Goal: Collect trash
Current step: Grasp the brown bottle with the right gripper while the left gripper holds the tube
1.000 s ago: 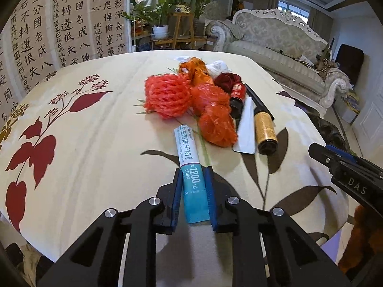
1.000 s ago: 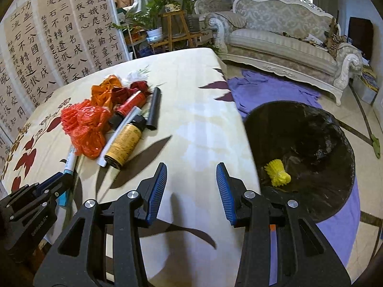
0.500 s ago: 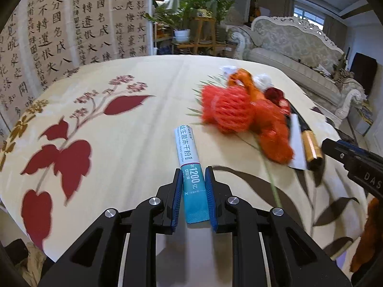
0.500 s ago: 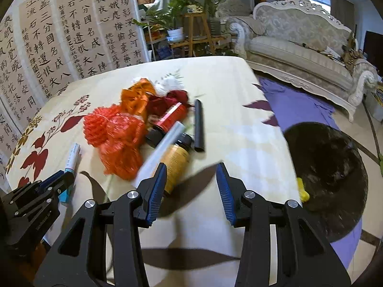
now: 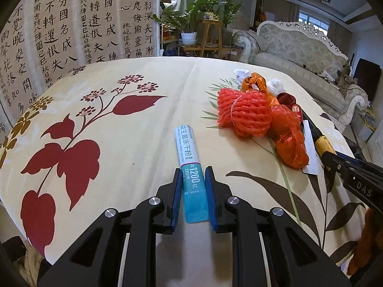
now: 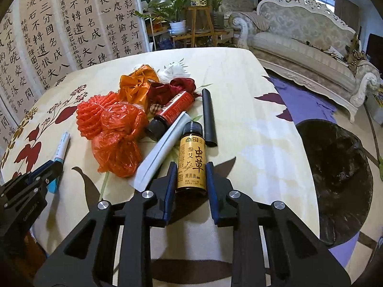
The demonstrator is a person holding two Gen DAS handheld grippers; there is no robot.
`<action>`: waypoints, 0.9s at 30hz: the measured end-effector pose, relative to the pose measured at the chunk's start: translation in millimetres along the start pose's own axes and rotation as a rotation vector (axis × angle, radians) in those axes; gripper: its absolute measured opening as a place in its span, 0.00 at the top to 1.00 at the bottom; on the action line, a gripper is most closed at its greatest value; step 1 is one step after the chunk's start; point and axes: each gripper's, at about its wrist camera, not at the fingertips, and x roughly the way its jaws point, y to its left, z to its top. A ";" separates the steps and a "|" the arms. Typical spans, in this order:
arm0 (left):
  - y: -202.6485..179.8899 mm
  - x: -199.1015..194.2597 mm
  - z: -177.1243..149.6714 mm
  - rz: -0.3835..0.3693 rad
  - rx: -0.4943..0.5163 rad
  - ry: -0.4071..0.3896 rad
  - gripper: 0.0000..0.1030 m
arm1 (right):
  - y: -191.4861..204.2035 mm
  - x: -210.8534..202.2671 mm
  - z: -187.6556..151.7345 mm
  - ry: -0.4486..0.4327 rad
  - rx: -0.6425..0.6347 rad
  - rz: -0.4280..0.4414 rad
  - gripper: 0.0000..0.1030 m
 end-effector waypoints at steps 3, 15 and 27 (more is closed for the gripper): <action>0.2 0.4 -0.8 0.002 0.000 -0.006 0.80 | -0.6 -2.2 -7.1 -0.002 -0.015 -0.011 0.77; -0.6 -0.1 -1.4 0.010 0.003 -0.013 0.80 | -9.4 -11.9 -11.6 -0.020 -0.003 0.006 0.65; 0.2 0.3 0.4 0.006 -0.002 -0.008 0.80 | -2.5 3.4 0.7 0.013 -0.031 -0.003 0.77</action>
